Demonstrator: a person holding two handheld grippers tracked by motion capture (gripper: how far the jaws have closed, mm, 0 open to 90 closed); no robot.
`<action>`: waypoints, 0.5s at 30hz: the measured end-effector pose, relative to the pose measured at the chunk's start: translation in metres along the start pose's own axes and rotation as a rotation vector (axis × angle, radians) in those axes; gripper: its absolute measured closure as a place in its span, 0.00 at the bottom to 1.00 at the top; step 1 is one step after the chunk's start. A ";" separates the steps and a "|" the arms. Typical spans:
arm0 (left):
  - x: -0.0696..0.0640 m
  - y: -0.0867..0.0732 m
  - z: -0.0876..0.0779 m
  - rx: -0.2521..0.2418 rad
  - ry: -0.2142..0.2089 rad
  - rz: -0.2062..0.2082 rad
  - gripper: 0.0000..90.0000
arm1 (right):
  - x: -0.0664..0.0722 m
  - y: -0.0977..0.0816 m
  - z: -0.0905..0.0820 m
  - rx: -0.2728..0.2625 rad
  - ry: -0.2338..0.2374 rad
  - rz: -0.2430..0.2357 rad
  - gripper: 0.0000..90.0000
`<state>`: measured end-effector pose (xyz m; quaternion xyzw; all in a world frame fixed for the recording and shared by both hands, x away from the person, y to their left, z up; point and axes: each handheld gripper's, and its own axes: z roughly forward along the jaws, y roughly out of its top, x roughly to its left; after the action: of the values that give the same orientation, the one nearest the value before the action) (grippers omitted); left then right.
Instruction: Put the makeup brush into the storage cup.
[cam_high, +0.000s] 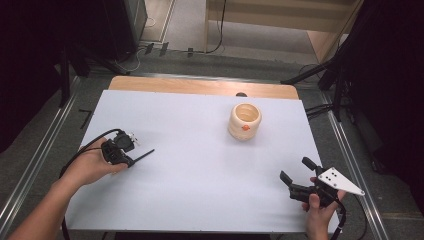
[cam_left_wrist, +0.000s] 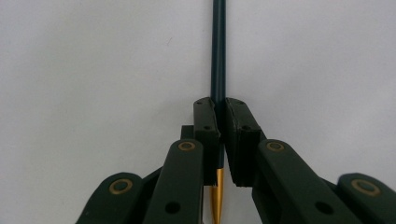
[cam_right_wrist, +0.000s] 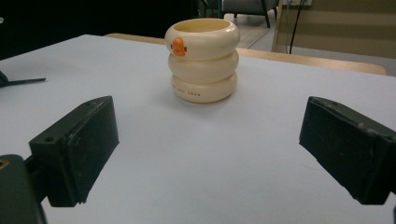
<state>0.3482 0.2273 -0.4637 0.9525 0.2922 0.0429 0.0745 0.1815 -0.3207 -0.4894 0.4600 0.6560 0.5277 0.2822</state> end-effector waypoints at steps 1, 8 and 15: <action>0.000 -0.001 0.000 -0.005 -0.003 -0.004 0.94 | 0.000 0.000 0.000 0.000 0.000 0.001 0.05; 0.003 -0.004 -0.005 -0.054 -0.020 -0.017 0.95 | 0.002 0.000 0.001 -0.001 -0.004 -0.004 0.06; 0.001 -0.005 -0.015 -0.145 -0.023 -0.045 0.95 | 0.004 0.001 0.002 0.000 -0.003 -0.009 0.05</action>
<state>0.3445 0.2332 -0.4496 0.9383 0.3085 0.0515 0.1476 0.1816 -0.3168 -0.4888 0.4579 0.6575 0.5259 0.2854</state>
